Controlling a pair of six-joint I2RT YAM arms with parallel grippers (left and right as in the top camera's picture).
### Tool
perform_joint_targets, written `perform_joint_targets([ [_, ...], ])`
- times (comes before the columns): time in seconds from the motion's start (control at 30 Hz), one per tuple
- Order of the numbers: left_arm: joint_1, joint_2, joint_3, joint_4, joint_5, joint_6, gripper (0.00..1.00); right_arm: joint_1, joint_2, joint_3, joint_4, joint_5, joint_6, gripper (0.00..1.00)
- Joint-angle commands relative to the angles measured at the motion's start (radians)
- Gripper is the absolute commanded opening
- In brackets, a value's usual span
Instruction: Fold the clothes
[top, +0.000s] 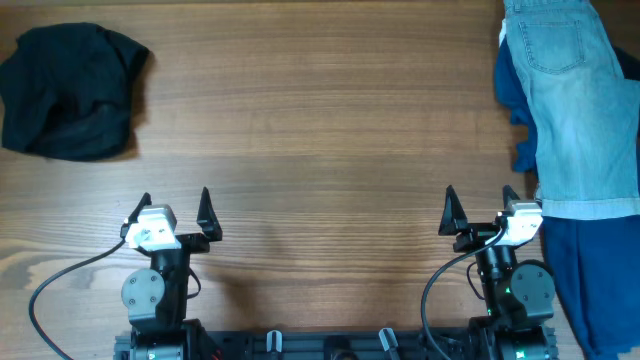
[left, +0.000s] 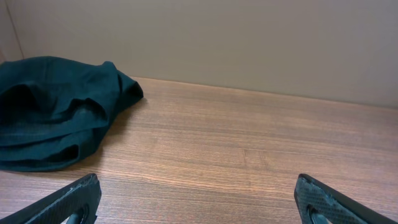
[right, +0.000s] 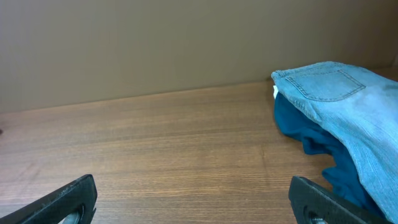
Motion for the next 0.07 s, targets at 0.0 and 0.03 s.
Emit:
perform_joint_targets([
  [0.0,-0.005,-0.008,-0.005,-0.004,0.012,0.012,1.00,0.002,-0.014,-0.005,0.008,-0.004,-0.017,1.00],
  [0.03,-0.005,-0.008,-0.005,-0.005,0.012,0.012,1.00,0.002,-0.014,-0.005,0.008,-0.004,-0.017,1.00],
])
